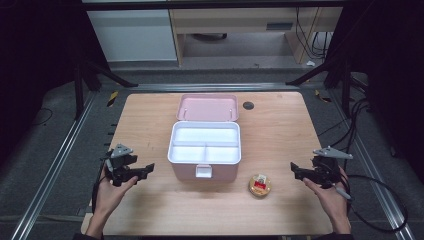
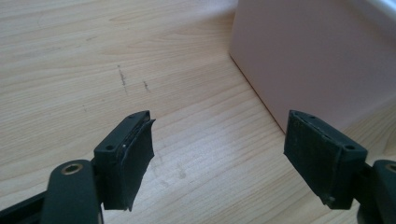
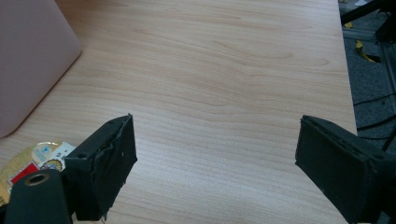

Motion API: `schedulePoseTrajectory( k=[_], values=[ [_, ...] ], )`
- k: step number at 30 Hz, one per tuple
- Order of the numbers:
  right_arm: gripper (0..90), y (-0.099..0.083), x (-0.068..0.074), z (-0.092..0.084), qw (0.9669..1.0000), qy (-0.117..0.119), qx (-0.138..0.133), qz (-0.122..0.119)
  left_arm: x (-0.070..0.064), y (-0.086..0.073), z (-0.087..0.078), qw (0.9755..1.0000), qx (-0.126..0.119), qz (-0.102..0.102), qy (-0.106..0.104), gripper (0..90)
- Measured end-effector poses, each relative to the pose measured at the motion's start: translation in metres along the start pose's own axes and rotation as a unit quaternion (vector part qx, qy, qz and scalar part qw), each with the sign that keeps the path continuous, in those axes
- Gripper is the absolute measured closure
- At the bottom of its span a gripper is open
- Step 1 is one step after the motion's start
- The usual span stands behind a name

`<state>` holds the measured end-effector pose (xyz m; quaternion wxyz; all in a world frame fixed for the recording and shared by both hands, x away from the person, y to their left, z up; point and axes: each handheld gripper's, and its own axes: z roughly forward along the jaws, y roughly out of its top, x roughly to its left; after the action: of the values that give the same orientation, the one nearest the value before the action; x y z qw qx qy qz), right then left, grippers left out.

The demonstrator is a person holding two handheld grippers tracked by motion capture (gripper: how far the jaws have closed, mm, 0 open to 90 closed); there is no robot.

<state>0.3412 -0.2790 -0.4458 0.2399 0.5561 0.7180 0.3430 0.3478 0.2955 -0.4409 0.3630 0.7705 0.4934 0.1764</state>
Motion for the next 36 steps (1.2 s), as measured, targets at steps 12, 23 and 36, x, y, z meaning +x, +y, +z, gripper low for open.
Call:
schedulePoseTrajectory(
  k=[12,23,36],
  values=[
    [11.5,0.031,0.03,-0.005,0.9988,0.013,0.019,-0.043,0.007,-0.001,0.002,0.9999,0.001,-0.01,0.006,22.9],
    [11.3,0.023,0.06,0.021,0.9963,0.054,0.044,-0.051,0.015,-0.004,0.002,0.9999,-0.003,-0.009,0.007,22.7],
    [10.8,0.009,0.07,0.012,0.9922,0.053,0.098,-0.055,0.019,-0.005,-0.001,0.9998,-0.001,-0.02,0.0,22.7]
  ],
)
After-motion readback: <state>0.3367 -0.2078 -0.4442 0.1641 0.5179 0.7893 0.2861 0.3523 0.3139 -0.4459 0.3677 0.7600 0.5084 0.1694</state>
